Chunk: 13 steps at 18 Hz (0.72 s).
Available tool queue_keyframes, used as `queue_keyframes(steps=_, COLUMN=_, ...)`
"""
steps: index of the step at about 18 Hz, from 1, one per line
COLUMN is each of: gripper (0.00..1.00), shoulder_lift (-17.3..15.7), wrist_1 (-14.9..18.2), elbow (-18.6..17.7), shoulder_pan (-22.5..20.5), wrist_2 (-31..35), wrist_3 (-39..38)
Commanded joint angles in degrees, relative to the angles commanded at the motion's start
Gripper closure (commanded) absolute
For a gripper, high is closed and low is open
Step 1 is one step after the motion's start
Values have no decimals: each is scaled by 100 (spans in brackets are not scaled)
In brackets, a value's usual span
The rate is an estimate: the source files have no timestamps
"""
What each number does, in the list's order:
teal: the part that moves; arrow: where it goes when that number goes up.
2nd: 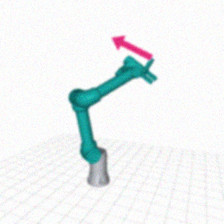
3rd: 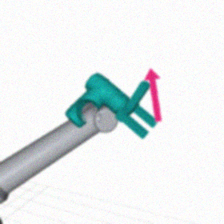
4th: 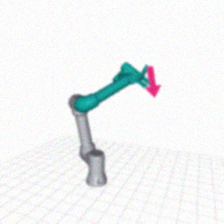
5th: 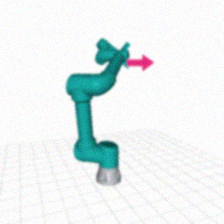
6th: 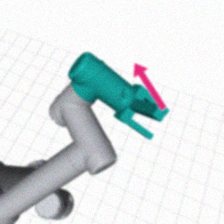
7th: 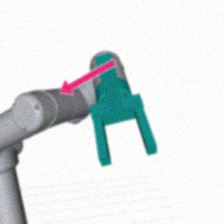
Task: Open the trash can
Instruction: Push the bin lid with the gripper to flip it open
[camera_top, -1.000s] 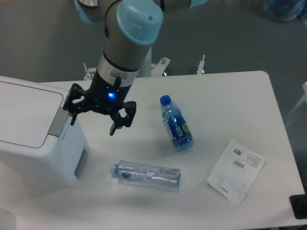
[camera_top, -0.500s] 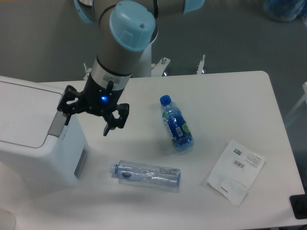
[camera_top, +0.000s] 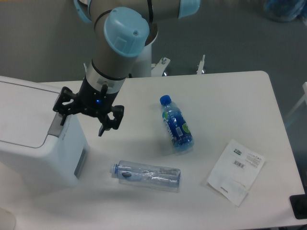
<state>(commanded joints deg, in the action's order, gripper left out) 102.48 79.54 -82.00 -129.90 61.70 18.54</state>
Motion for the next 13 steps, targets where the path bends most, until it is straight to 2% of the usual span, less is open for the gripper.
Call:
queue_keyframes(steps=7, gripper=0, shoulder_lift=18, wrist_1=0, elbow=-88, shoulder_pan=9, wrist_2=0, wrist_3=18)
queue_keyframes(steps=13, gripper=0, shoulder_lift=-26, wrist_1=0, elbow=44, shoulder_pan=0, wrist_2=-9, wrist_3=26)
